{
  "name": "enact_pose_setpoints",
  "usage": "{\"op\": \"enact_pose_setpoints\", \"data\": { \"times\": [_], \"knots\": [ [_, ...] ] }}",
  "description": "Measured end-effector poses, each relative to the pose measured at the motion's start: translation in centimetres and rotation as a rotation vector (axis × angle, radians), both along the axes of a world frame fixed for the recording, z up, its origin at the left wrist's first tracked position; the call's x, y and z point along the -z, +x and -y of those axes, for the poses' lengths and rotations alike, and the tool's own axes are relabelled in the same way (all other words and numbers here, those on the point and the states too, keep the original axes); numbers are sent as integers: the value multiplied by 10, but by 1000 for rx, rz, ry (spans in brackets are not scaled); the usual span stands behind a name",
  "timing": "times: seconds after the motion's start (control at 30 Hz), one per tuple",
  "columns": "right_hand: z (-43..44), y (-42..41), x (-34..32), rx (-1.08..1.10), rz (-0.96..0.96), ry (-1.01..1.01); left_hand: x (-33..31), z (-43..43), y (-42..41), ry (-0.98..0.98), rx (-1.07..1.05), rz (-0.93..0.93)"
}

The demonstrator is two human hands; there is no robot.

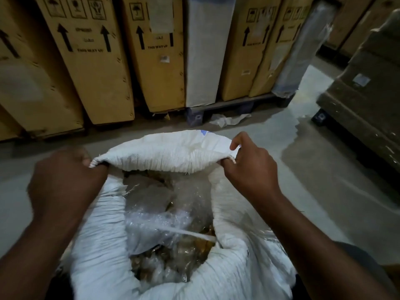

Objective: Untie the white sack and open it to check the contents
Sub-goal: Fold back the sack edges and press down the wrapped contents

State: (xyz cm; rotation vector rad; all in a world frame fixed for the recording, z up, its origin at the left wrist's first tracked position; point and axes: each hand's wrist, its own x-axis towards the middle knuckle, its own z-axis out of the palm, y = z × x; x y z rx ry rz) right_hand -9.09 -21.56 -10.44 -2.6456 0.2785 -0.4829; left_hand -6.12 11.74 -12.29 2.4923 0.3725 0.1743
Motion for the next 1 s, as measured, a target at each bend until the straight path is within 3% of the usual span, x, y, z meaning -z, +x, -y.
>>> {"op": "enact_pose_setpoints", "data": {
  "times": [0.07,0.2,0.33,0.4,0.43,0.53,0.63,0.7,0.8,0.9,1.0],
  "knots": [
    [-9,-9,1,-62,28,20,-10,6,-3,-205,-56,-15],
    [-4,-21,-3,-125,73,279,-9,15,-2,-892,-201,-177],
    [-30,-41,-8,-339,237,275,-5,23,-2,-1121,-197,-119],
    [-43,-46,-1,-502,138,217,1,22,1,-1148,-213,-89],
    [-44,-44,7,-538,-8,161,2,22,2,-1143,-194,-89],
    [-27,-31,33,-504,-565,-137,13,27,9,-911,-177,-171],
    [-7,-21,53,-410,-771,-348,37,35,4,-247,85,-336],
    [0,-19,62,-353,-781,-335,60,40,-12,91,266,-369],
    [3,-21,68,-312,-751,-346,78,54,-33,366,354,-374],
    [1,-25,64,-278,-655,-382,68,67,-49,489,402,-383],
    [-14,-46,38,-421,-390,-299,54,70,-76,535,469,-377]
  ]
}}
